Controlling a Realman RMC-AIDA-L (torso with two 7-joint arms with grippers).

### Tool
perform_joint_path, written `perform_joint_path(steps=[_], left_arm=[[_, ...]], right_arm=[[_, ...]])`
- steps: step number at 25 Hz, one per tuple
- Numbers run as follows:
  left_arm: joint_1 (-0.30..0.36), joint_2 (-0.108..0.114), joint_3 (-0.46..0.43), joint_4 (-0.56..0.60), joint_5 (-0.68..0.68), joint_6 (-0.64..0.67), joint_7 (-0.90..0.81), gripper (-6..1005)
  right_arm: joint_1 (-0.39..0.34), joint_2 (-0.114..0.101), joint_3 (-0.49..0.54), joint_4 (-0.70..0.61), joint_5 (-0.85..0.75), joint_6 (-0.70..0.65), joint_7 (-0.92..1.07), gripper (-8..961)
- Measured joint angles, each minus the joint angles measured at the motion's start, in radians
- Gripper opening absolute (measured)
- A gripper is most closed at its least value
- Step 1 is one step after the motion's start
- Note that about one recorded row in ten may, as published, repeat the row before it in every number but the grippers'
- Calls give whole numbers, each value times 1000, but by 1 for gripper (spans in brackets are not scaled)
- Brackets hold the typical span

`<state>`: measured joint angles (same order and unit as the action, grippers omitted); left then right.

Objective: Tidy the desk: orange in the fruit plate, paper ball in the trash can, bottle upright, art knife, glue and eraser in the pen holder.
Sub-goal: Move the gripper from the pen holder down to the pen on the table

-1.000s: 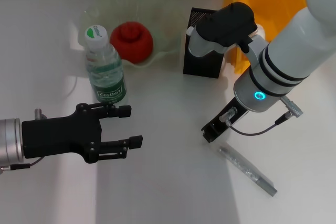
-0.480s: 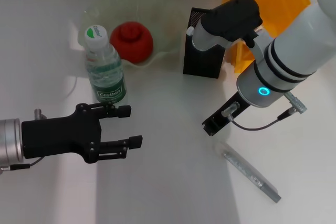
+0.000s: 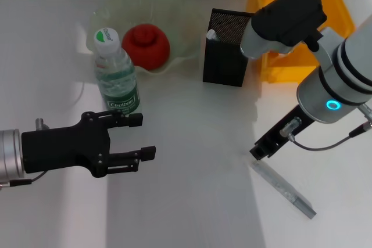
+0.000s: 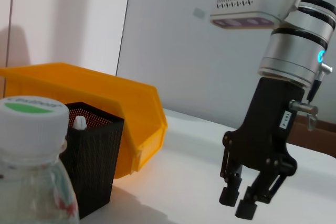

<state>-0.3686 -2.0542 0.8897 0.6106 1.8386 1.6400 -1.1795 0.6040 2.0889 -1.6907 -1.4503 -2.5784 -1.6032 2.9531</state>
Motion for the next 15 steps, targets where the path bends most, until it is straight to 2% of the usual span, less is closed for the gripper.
perform_joint_path(steps=[8, 15], left_arm=[[-7, 0, -2, 0, -1, -2, 0, 754], [-10, -3, -2, 0, -1, -2, -1, 755]], right_arm=[[-50, 2, -54, -5, 2, -3, 1, 471], [-57, 2, -80, 21, -1, 32, 1, 466]])
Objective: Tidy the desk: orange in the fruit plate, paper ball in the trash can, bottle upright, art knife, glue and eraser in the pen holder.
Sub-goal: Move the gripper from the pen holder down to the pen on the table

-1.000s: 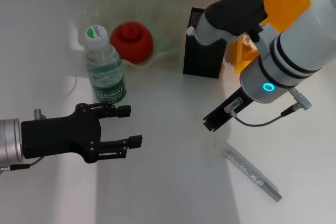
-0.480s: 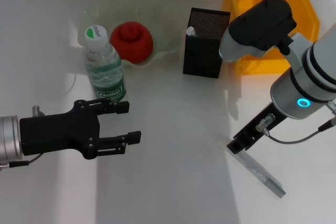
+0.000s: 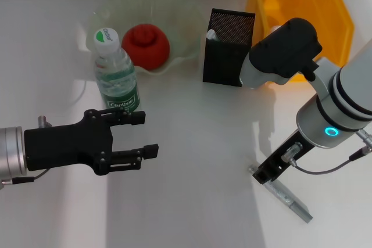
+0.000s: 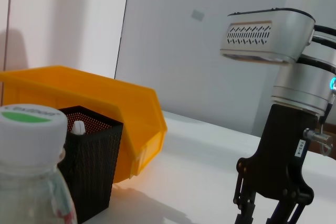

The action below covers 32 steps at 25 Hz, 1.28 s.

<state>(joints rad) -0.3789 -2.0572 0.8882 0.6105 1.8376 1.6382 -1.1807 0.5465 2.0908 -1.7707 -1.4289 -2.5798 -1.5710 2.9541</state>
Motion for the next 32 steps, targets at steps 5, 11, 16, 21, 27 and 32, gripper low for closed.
perform_joint_path(steps=[5, 11, 16, 21, 27, 32], left_arm=[[2, -1, 0, 0, 0, 0, 0, 755], [3, -3, 0, 0, 0, 0, 0, 755], [5, -3, 0, 0, 0, 2, 0, 755], [7, -3, 0, 0, 0, 3, 0, 755], [8, -3, 0, 0, 0, 5, 0, 755], [6, -3, 0, 0, 0, 6, 0, 755]], right_arm=[[4, 0, -33, 27, -1, 35, 0, 463], [1, 0, -46, 35, 1, 62, 0, 360], [-1, 0, -47, 38, 3, 72, 0, 256], [0, 0, -47, 40, 3, 74, 0, 187], [-1, 0, -47, 38, 3, 74, 0, 171], [-2, 0, -47, 27, 3, 73, 0, 147]])
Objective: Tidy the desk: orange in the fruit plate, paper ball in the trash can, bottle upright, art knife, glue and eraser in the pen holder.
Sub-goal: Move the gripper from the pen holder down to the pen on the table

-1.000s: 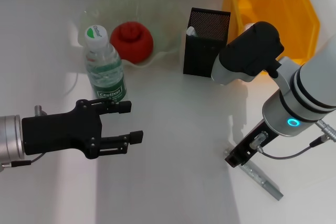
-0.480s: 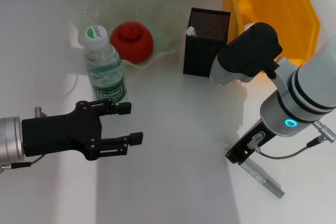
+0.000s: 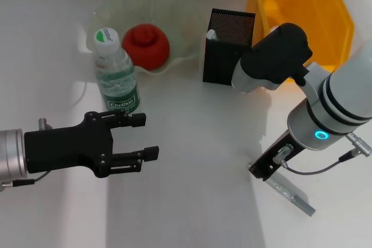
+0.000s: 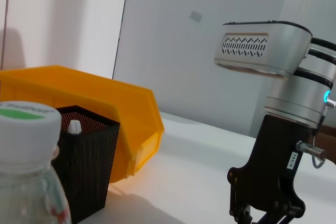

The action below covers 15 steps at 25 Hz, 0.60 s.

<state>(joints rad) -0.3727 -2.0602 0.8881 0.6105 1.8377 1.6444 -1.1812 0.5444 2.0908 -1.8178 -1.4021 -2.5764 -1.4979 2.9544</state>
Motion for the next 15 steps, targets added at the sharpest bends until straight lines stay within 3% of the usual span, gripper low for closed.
perform_joint_path(steps=[7, 11, 13, 15], left_arm=[[0, 0, -1, 1, -1, 0, 0, 755], [1, 0, -13, 0, -2, 2, 0, 754], [2, 0, -16, 0, -2, 3, 0, 754], [2, 0, -18, 0, -3, 3, 0, 754]], right_arm=[[-46, -7, 56, -147, 1, -29, -8, 127], [-144, -3, 252, -376, 33, -34, -64, 121], [-168, -3, 292, -413, 65, -16, -84, 120], [-260, -2, 446, -469, 280, 114, -196, 118]])
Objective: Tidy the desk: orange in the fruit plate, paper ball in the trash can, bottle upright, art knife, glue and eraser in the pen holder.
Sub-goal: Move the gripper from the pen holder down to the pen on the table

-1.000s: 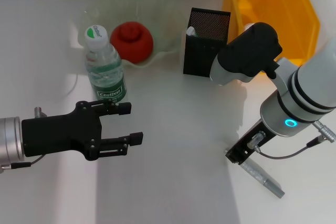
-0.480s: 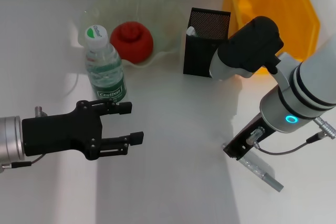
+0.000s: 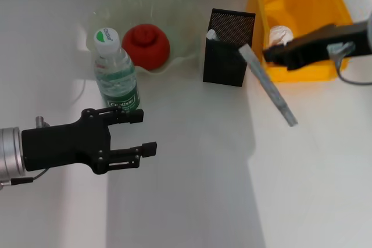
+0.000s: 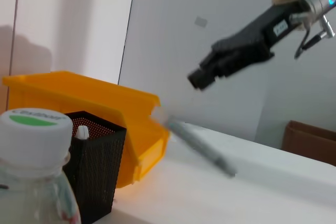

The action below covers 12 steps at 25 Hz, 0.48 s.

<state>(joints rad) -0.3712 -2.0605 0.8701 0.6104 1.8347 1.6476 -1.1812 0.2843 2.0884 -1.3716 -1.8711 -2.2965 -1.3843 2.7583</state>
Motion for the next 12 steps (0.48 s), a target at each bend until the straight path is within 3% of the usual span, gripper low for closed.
perform_joint_path(steps=[1, 3, 4, 5, 6, 7, 8, 9, 10, 11, 12], left_arm=[[0, 0, 0, 0, 0, 0, 0, 754], [-2, -2, -6, 0, -1, 3, 0, 754], [-5, -4, -8, 0, -5, 12, 0, 754], [-5, -4, -8, 0, -5, 12, 0, 754], [-6, -4, -8, 0, -10, 16, 0, 754], [-6, -4, -9, 0, -13, 18, 0, 754], [-5, -5, -8, 0, -19, 19, 0, 754], [-3, -5, -8, 0, -26, 21, 0, 754], [-1, -5, -8, 0, -31, 23, 0, 754], [-1, -6, -8, 0, -33, 24, -1, 754], [1, -6, -9, 0, -37, 26, -3, 754]], right_arm=[[0, 0, 0, 0, 0, 0, 0, 108], [-58, -1, 86, 43, 230, 114, -134, 87], [-91, -3, 141, 159, 489, 209, -316, 77], [-91, -3, 141, 159, 489, 209, -316, 66], [-96, -5, 182, 341, 763, 248, -522, 56], [-96, -5, 182, 341, 763, 248, -522, 45], [-84, -6, 203, 463, 926, 241, -640, 35], [-36, -12, 249, 672, 1131, 186, -792, 25], [-36, -12, 249, 672, 1131, 186, -792, 14], [35, -19, 330, 858, 1284, 76, -892, 4], [35, -19, 330, 858, 1284, 76, -892, 4]])
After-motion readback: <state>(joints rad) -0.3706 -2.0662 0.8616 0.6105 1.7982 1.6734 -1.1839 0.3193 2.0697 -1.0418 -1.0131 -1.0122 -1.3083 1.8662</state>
